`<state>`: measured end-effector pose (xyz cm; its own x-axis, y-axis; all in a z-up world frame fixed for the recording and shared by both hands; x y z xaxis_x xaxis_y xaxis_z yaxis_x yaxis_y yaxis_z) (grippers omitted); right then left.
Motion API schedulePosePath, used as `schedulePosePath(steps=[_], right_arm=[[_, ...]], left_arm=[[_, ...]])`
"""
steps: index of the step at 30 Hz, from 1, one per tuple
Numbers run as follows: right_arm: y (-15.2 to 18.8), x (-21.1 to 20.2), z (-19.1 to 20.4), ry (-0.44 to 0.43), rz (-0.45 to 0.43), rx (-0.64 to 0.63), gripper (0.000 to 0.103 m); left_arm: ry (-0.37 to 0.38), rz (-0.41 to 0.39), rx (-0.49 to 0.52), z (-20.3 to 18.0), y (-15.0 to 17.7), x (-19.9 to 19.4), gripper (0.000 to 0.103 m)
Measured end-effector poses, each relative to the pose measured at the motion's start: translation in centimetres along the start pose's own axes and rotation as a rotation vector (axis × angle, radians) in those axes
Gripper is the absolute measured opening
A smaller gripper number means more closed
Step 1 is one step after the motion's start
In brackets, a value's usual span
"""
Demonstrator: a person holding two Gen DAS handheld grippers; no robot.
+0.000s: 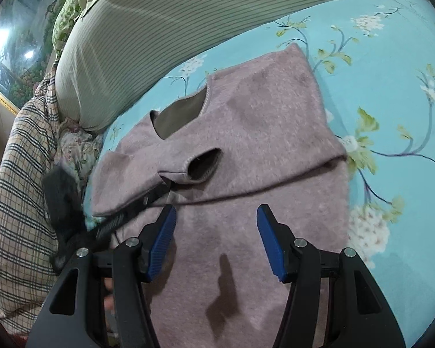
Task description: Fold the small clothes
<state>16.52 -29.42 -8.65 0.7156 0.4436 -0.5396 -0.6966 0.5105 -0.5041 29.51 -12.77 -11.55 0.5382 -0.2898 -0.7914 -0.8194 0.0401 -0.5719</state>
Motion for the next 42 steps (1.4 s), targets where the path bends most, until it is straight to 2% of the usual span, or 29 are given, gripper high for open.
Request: schedulePosePath(steps=[2,5,7,12,16,17,18,20,21,25,28,30,35,37,38,40,42], right_arm=[[-0.5,0.7,0.3,-0.012,0.006,-0.002,0.059],[-1.4,2.3,0.8,-0.031,0.02,-0.006,0.059],[-1.9,3.6,1.0,-0.048,0.038,-0.001,0.059],[-2.7,7.4,1.4,-0.065,0.087,-0.004,0.059],[-3.1,10.5,0.9,-0.052,0.125,0.0,0.059],[-3.2,10.9,0.9,-0.053,0.127,-0.004,0.059],[-3.2,11.3,0.9,-0.054,0.133,-0.014,0.047],[-3.3,12.0,1.4,-0.057,0.155,-0.05,0.011],[-3.5,12.0,1.6,-0.051,0.158,-0.064,0.011],[-5.7,9.3,3.3,-0.031,0.082,-0.173,0.011],[-8.1,5.4,3.7,0.009,-0.02,-0.246,0.011],[-9.5,2.4,2.5,0.057,-0.086,-0.268,0.011],[-8.7,1.5,-2.8,0.186,-0.036,-0.231,0.011],[-8.0,1.9,-4.0,0.213,-0.014,-0.233,0.011],[-7.9,1.9,-4.1,0.215,-0.014,-0.234,0.011],[-8.1,1.4,-3.7,0.217,-0.048,-0.255,0.01],[-8.6,0.4,-2.7,0.207,-0.115,-0.28,0.009]], left_arm=[[-0.033,-0.015,-0.005,1.8,0.9,-1.6,0.052],[-0.092,-0.044,-0.032,5.1,2.2,-4.2,0.052],[-0.175,-0.073,-0.076,8.7,2.7,-6.1,0.052],[-0.38,-0.114,-0.279,19.1,3.1,-8.8,0.052],[-0.426,-0.075,-0.358,23.7,3.2,-8.0,0.051],[-0.427,-0.067,-0.365,24.1,3.2,-7.6,0.051],[-0.425,-0.056,-0.374,24.6,3.1,-7.1,0.051],[-0.428,-0.048,-0.381,25.0,3.0,-6.4,0.051],[-0.434,-0.048,-0.377,24.8,2.8,-5.9,0.051],[-0.448,-0.052,-0.361,24.3,1.5,-5.1,0.05],[-0.444,-0.052,-0.355,24.1,0.6,-4.7,0.049],[-0.442,-0.053,-0.34,23.7,0.5,-4.8,0.049],[-0.488,-0.043,-0.251,22.4,1.0,-4.0,0.049],[-0.502,-0.045,-0.231,22.2,1.3,-4.1,0.046],[-0.502,-0.044,-0.23,22.2,1.3,-4.2,0.04],[-0.52,-0.058,-0.246,22.7,1.3,-4.8,0.031],[-0.532,-0.071,-0.286,23.6,1.4,-5.3,0.031]])
Point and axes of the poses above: each gripper's, at about its wrist camera, not at the fingertips, and x roughly the way its jaws point, z to its left, y to its underside, the point moved 7 cm from there along x, roughly the way its jaws point, and after that the axes turned 14 degrees about -y, right-handed, at the moved point
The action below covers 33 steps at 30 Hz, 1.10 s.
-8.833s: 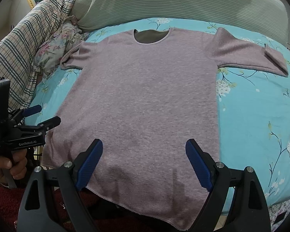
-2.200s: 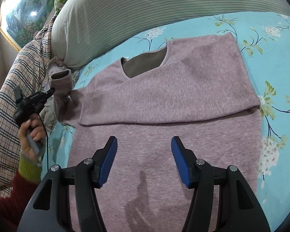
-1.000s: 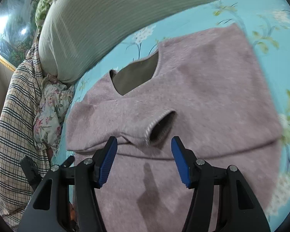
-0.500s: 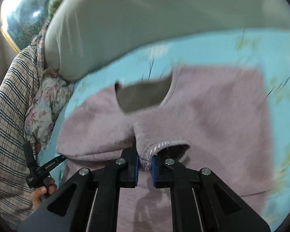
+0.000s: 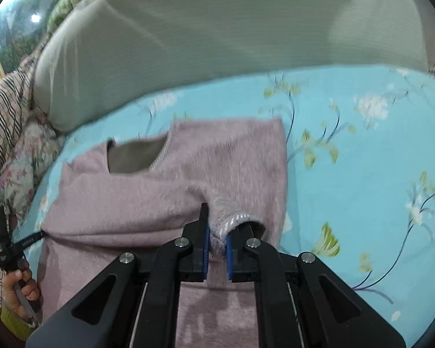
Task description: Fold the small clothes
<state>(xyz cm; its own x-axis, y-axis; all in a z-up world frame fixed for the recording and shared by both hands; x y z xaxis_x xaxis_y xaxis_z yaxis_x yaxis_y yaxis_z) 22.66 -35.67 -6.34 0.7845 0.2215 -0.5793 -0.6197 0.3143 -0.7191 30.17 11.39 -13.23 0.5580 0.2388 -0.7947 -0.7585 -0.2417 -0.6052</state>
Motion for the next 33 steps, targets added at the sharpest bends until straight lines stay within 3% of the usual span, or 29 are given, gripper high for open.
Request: schedulePosePath(steps=[3,7,9,12,14,16,18,22,26,31,33], right_arm=[[-0.3,-0.8,0.4,0.011,-0.047,-0.033,0.009],[2.3,1.4,-0.5,0.059,0.111,-0.037,0.009],[3.6,1.8,-1.1,0.083,0.185,-0.028,0.014],[3.5,-0.4,-1.9,0.171,0.154,-0.001,0.017],[2.2,-2.5,-1.1,0.169,0.071,0.018,0.019],[0.9,-2.9,1.2,0.097,0.03,-0.002,0.029],[0.4,-1.6,3.8,0.002,0.058,-0.031,0.053],[-0.4,2.1,8.9,-0.111,0.103,-0.082,0.054],[-1.2,9.7,16.3,-0.372,0.225,-0.103,0.056],[-1.7,19.8,24.9,-0.505,0.349,-0.212,0.056],[-2.4,23.5,26.7,-0.51,0.364,-0.245,0.057]], left_arm=[[0.03,0.0,-0.066,1.1,0.1,-0.1,0.031],[0.014,0.007,-0.059,1.3,0.9,0.2,0.03],[0.018,0.009,-0.063,1.5,1.0,0.2,0.031],[0.033,0.01,-0.049,1.6,1.1,0.0,0.033],[0.035,0.002,-0.037,1.5,1.4,0.0,0.033],[0.03,-0.008,-0.033,1.4,1.5,-0.1,0.033],[0.03,-0.011,-0.038,1.4,1.5,-0.1,0.033],[0.057,-0.011,-0.071,1.9,1.6,-0.1,0.033],[0.061,-0.024,-0.085,1.9,1.8,-0.3,0.033],[0.074,-0.032,-0.098,2.0,1.9,-0.2,0.033],[0.084,-0.034,-0.109,2.2,1.9,-0.2,0.033]])
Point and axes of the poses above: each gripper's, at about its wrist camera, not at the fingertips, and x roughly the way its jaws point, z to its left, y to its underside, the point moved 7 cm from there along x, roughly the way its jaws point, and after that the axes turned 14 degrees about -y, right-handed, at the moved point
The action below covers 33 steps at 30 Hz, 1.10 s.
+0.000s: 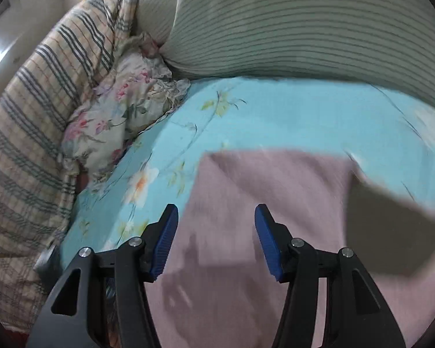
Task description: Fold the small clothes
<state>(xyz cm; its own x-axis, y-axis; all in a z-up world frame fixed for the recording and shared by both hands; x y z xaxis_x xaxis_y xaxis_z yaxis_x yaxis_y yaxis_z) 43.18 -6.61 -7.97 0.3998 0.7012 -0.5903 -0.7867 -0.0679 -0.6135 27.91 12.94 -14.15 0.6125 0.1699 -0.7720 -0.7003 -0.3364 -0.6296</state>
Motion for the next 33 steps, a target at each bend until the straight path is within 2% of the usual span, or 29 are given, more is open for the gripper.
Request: schedulePosePath(steps=[2,4,5,7,8,10,12,13,15,18,21,25,26,27,29,33], right_arm=[[-1.6,2.9,-1.2,-0.014,0.046,0.017,0.06],[-1.6,6.4,-2.2,-0.059,0.18,0.074,0.06],[-1.1,7.8,-2.0,-0.121,0.24,0.095,0.06],[-0.6,9.1,-0.4,-0.244,0.292,0.084,0.056],[-0.6,9.6,0.4,-0.27,0.292,0.065,0.05],[-1.1,10.2,0.8,-0.278,0.245,0.065,0.044],[-1.8,10.8,0.0,-0.251,0.193,0.105,0.021],[-1.9,10.7,-0.7,-0.231,0.157,0.139,0.017],[-2.5,10.0,-2.1,-0.215,0.067,0.214,0.016],[-2.9,7.3,-3.2,-0.163,-0.048,0.266,0.017],[-2.6,3.0,-2.5,-0.126,-0.114,0.223,0.017],[0.9,-4.3,-1.2,-0.063,-0.167,0.192,0.019],[1.8,-5.7,-1.2,-0.048,-0.174,0.194,0.026],[3.1,-7.3,-1.2,-0.023,-0.182,0.196,0.039],[6.5,-11.6,-2.0,0.063,-0.205,0.204,0.052],[11.9,-19.4,-4.9,0.223,-0.273,0.266,0.052]], left_arm=[[0.009,-0.003,-0.007,0.1,0.0,0.0,0.033],[0.018,-0.006,-0.015,0.1,0.0,0.0,0.033],[0.023,-0.009,-0.02,0.2,0.0,0.1,0.033],[0.038,-0.012,-0.038,0.3,0.0,0.1,0.033],[0.05,-0.013,-0.051,0.5,0.0,0.1,0.033],[0.067,-0.012,-0.067,0.7,0.0,0.2,0.033],[0.071,-0.012,-0.073,0.6,0.0,0.2,0.033],[0.071,-0.011,-0.078,0.7,0.0,0.2,0.033],[0.075,-0.009,-0.1,1.0,-0.1,0.1,0.032],[0.066,-0.002,-0.132,1.8,0.0,-0.4,0.03],[0.064,0.017,-0.128,2.3,0.3,-1.6,0.031],[0.094,0.0,-0.055,0.7,-0.6,-2.8,0.032],[0.096,-0.012,-0.039,0.1,-1.2,-3.0,0.032],[0.104,-0.023,-0.027,-0.4,-1.7,-3.1,0.032],[0.125,-0.041,0.001,-1.6,-2.7,-3.3,0.032],[0.175,-0.073,0.056,-4.1,-4.3,-3.4,0.032]])
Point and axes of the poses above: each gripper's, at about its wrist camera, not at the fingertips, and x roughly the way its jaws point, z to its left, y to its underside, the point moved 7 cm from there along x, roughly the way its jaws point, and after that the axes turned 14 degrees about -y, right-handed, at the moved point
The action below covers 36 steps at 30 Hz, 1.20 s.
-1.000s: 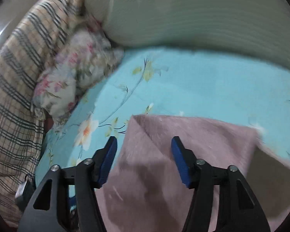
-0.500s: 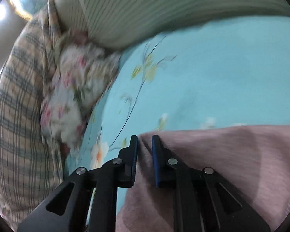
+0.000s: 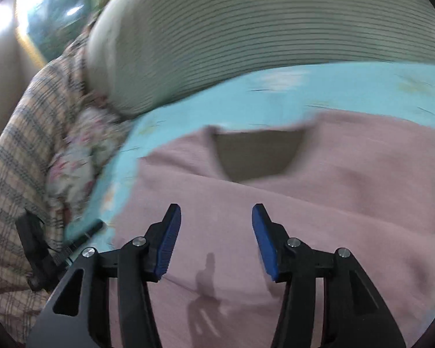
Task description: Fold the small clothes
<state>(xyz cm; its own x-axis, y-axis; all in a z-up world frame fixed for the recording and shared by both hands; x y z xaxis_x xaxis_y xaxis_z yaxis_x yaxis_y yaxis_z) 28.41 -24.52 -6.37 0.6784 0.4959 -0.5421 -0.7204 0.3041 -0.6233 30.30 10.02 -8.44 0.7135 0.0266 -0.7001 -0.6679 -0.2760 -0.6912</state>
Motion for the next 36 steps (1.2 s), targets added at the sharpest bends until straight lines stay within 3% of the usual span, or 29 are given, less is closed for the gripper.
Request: schedulePosePath(steps=[5,6,8,13,15,16,20,22,24,26,30,33,36], right_arm=[[0.9,-9.8,-7.6,0.195,-0.156,0.122,0.052],[1.0,-10.9,-8.7,0.219,-0.166,0.139,0.052],[1.1,-11.7,-9.9,0.243,-0.16,0.153,0.052],[2.3,-8.4,-10.8,0.277,-0.024,0.141,0.05],[2.9,-7.2,-10.8,0.236,0.013,0.143,0.003],[2.6,-7.1,-10.4,0.227,0.006,0.131,0.003],[-0.8,-10.7,-5.6,0.239,-0.168,-0.105,0.003],[-0.6,-10.5,-6.1,0.293,-0.111,-0.147,0.003],[1.4,-9.2,-8.9,0.334,0.028,-0.077,0.003],[3.2,-9.0,-10.9,0.366,0.092,0.004,0.005],[3.7,-11.1,-10.4,0.433,0.006,0.017,0.009],[2.1,-10.8,-7.9,0.333,-0.073,0.001,0.009],[1.3,-7.6,-6.5,0.175,-0.033,0.012,0.009]], left_arm=[[0.074,0.042,0.088,-2.6,0.5,2.3,0.032],[0.046,0.067,0.12,-2.6,1.1,3.4,0.032],[-0.018,0.109,0.148,-2.2,2.1,4.9,0.03],[-0.019,0.116,0.146,-2.2,2.4,5.1,0.03],[-0.029,0.117,0.157,-2.4,2.6,5.2,0.03],[-0.031,0.117,0.164,-2.4,2.7,5.1,0.03],[-0.031,0.119,0.172,-2.4,2.7,5.1,0.03],[-0.028,0.118,0.173,-2.3,2.8,5.1,0.03],[-0.035,0.111,0.181,-2.5,2.9,5.1,0.03],[-0.036,0.11,0.19,-2.5,3.0,5.0,0.03],[-0.034,0.111,0.205,-2.5,3.2,4.8,0.03],[-0.036,0.113,0.212,-2.5,3.3,4.7,0.03],[-0.044,0.114,0.217,-2.6,3.3,4.7,0.031]])
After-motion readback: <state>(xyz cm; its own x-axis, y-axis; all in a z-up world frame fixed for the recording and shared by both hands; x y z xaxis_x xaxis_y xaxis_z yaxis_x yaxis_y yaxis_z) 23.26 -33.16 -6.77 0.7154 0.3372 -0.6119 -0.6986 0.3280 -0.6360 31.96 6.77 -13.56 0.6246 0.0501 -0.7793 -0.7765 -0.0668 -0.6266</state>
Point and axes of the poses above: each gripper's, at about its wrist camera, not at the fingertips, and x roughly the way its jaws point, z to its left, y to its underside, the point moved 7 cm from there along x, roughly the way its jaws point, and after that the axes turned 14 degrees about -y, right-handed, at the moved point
